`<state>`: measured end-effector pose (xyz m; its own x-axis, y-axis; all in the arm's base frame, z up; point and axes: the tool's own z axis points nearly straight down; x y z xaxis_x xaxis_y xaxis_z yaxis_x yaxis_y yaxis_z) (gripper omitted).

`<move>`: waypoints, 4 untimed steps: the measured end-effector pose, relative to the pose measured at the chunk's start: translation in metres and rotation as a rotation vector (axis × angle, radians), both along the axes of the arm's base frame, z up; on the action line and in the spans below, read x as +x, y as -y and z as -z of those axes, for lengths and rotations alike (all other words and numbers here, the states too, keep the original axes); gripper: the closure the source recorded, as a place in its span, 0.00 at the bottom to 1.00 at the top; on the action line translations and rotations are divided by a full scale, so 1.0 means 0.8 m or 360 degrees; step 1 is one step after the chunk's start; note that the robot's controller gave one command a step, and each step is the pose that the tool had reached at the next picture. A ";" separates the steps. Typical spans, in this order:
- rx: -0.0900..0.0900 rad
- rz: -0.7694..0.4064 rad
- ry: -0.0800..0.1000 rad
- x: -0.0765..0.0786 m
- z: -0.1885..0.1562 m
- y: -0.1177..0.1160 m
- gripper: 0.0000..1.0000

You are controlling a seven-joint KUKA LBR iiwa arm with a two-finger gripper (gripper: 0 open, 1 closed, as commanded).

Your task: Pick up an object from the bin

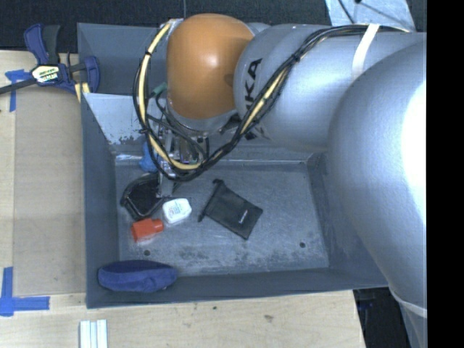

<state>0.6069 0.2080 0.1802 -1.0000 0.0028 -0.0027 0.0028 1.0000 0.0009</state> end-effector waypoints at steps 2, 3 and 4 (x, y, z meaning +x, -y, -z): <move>0.0006 -0.0739 0.0067 -0.011 0.119 0.038 1.00; -0.0012 -0.0805 -0.0003 -0.039 0.006 -0.031 1.00; -0.0004 -0.0986 -0.0001 -0.123 -0.184 -0.015 1.00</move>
Offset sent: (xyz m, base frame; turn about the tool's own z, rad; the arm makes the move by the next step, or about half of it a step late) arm -0.0207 -0.0337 -0.1102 -0.4697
